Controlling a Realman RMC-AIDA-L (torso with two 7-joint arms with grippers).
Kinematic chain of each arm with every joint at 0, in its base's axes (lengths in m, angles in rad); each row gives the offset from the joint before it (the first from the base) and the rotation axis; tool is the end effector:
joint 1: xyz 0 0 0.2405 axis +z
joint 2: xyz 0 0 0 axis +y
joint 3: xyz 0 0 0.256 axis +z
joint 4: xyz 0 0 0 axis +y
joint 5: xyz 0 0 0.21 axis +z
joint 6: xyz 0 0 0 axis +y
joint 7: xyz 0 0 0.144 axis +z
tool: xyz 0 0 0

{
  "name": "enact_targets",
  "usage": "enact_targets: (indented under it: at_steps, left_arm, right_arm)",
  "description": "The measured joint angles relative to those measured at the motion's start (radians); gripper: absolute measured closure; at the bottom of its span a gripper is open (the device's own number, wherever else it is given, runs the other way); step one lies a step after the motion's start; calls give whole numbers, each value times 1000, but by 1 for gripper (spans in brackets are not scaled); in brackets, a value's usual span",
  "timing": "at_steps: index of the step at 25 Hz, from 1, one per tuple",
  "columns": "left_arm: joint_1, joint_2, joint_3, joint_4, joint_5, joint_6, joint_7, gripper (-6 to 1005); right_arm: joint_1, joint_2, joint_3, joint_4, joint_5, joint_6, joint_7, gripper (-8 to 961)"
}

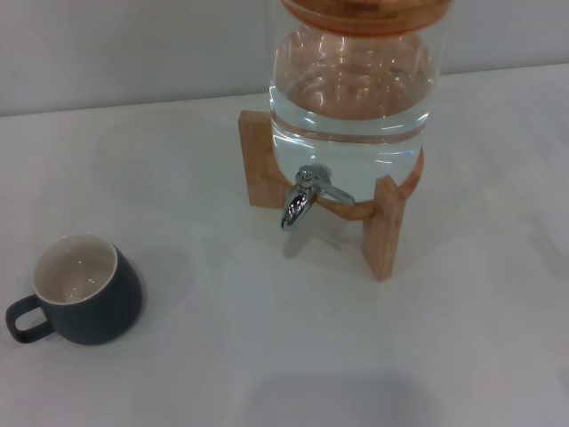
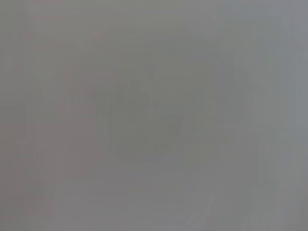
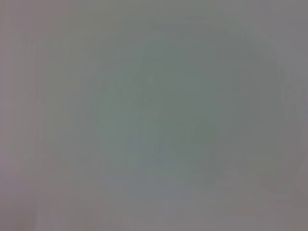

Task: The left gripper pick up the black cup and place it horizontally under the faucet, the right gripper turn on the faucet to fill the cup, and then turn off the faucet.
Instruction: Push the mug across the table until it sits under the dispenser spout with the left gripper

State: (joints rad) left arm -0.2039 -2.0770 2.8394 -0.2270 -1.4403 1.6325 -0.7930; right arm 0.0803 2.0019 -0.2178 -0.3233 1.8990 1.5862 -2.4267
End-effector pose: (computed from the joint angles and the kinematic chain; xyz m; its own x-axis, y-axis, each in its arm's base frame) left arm -0.3972 0.2128 0.0790 0.4490 -0.2072 0.8692 0.8809 -0.0607 -0.4695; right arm 0.4168 0.1909 0.1282 0.6541 0.1956 -0.7307 -0.7418 -0.0234 -0.6702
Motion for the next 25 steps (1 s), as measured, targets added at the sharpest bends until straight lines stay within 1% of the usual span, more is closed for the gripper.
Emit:
enact_targets:
  at_steps: [21, 25]
  left_arm:
    - [-3, 0, 0, 0, -4, 1, -6, 111]
    - [5, 5, 1, -26, 73, 24, -48, 112]
  right_arm:
    - [6, 0, 8, -1, 0, 0, 0, 148]
    - [4, -3, 8, -2, 3, 0, 0, 149]
